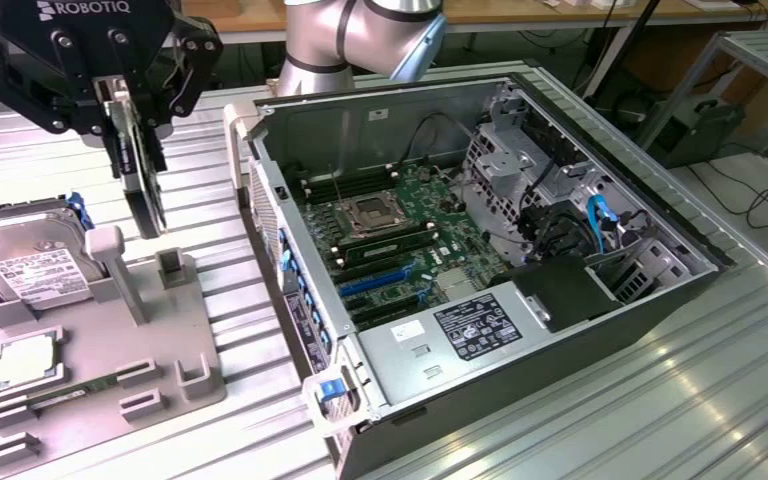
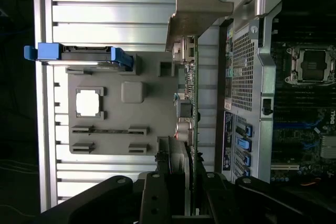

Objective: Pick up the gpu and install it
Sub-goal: 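Pick up the gpu and move the gpu toward the slot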

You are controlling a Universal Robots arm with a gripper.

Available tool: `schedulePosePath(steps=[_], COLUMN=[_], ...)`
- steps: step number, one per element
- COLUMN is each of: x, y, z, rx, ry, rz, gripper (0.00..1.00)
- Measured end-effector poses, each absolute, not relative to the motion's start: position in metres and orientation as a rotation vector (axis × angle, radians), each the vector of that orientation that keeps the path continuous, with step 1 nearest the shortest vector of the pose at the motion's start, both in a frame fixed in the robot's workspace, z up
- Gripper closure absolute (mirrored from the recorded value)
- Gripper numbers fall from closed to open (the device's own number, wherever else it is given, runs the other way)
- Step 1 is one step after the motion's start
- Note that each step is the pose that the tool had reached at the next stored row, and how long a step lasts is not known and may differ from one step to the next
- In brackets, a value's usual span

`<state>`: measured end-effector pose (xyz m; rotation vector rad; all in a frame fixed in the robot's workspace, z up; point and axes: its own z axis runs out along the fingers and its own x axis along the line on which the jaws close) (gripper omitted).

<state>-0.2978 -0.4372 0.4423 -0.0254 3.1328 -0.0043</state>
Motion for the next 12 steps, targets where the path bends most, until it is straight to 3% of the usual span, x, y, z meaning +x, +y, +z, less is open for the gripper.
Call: schedulePosePath(steps=[12], x=[-0.281], y=[-0.437], z=[0.442], rx=[-0.025], ry=[3.133], rz=[-0.004], gripper=[0.72])
